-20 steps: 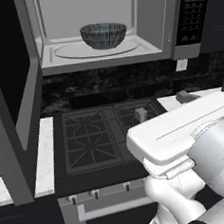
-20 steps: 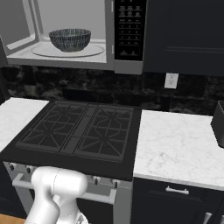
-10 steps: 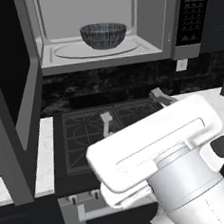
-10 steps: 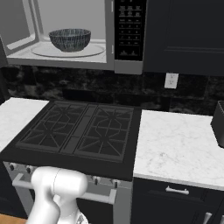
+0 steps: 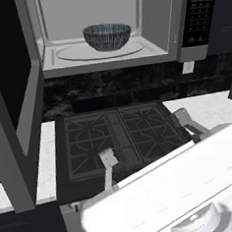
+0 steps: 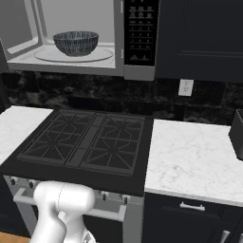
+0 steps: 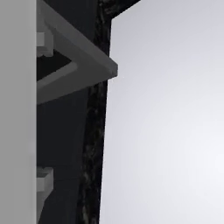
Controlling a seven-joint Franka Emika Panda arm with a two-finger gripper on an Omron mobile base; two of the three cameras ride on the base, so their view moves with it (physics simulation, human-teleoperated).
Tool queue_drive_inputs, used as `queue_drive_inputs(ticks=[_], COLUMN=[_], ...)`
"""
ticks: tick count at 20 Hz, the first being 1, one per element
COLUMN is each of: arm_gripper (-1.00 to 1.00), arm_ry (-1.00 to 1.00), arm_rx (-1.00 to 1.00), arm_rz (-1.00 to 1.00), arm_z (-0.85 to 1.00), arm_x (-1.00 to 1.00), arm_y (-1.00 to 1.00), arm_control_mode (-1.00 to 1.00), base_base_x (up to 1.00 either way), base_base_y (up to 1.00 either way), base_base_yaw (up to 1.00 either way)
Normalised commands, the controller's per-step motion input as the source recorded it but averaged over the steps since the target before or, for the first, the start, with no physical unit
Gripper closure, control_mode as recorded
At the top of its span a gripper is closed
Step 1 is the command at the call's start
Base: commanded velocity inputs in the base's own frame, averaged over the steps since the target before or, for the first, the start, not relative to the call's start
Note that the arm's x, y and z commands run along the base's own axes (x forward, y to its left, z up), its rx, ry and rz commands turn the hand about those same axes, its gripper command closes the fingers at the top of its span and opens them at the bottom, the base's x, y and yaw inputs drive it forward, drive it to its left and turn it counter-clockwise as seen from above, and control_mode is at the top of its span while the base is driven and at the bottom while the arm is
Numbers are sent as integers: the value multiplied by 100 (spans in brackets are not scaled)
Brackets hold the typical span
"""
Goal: Open the microwave, place the bowl with waffle inside the microwave, then close the microwave door and turn it on.
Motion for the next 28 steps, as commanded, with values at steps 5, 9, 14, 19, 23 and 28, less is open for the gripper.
queue_drive_inputs(ticks=[5, 9, 14, 19, 23, 28], arm_gripper=[-100, -100, -100, -100, -100, -100], arm_ry=[-28, -2, 0, 2, 19, 24], arm_rx=[0, -11, -12, -4, -11, -10], arm_rz=[6, 1, 0, 0, -16, -25], arm_z=[14, 5, 0, 0, 0, -7], arm_x=[-47, 0, -2, 7, 35, 4], arm_y=[71, 99, 81, 37, 43, 34], arm_control_mode=[-100, -100, -100, -100, -100, -100], base_base_x=[0, 0, 0, 0, 0, 0], base_base_y=[0, 0, 0, 0, 0, 0], base_base_yaw=[0, 0, 0, 0, 0, 0])
